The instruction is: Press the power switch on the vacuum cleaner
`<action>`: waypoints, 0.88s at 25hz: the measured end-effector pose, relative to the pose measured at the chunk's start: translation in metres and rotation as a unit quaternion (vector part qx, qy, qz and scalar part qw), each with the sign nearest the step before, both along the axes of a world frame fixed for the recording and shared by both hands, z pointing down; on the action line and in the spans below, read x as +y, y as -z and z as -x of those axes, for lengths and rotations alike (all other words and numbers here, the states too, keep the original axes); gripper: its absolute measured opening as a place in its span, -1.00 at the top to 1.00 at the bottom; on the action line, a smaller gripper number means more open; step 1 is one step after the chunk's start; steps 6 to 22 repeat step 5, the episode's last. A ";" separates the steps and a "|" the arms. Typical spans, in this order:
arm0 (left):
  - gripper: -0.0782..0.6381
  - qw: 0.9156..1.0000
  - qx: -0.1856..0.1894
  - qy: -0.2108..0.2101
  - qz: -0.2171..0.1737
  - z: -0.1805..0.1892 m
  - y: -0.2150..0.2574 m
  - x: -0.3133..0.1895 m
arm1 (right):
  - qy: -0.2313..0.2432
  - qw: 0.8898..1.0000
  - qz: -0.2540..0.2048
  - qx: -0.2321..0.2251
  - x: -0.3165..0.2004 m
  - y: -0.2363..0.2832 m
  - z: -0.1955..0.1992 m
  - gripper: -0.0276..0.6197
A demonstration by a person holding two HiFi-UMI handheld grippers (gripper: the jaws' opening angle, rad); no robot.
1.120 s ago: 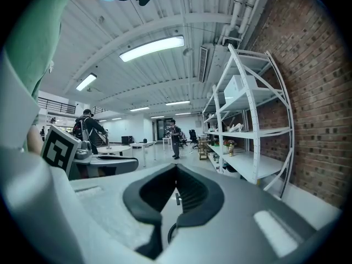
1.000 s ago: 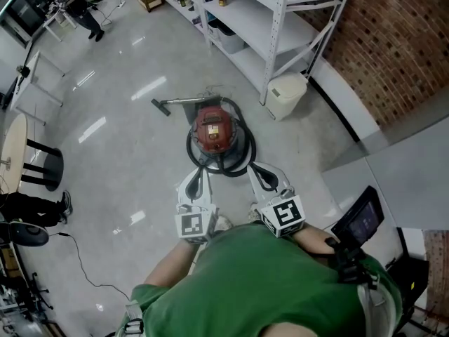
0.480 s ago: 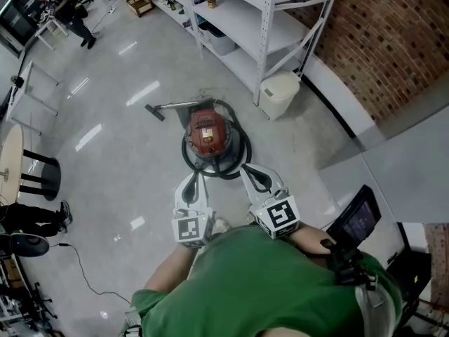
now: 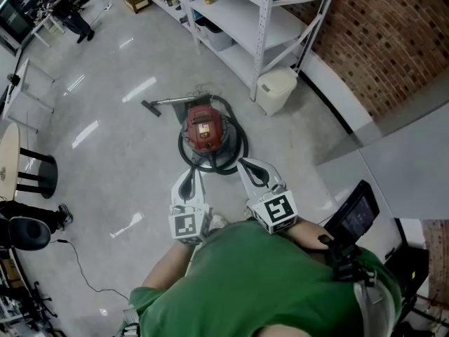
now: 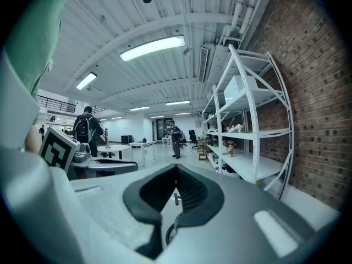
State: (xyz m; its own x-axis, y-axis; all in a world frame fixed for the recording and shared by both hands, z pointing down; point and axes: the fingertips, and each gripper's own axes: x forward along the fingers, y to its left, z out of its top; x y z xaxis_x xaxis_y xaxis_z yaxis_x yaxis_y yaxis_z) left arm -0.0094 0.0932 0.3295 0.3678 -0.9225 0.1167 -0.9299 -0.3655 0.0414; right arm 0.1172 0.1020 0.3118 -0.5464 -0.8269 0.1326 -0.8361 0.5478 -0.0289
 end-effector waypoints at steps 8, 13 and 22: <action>0.76 1.000 -0.002 0.005 0.007 -0.002 -0.005 -0.001 | 0.004 1.000 -0.004 0.001 -0.004 0.001 -0.001 0.91; 0.76 1.000 -0.002 0.005 0.007 -0.002 -0.005 -0.001 | 0.004 1.000 -0.004 0.001 -0.004 0.001 -0.001 0.91; 0.76 1.000 -0.002 0.005 0.007 -0.002 -0.005 -0.001 | 0.004 1.000 -0.004 0.001 -0.004 0.001 -0.001 0.91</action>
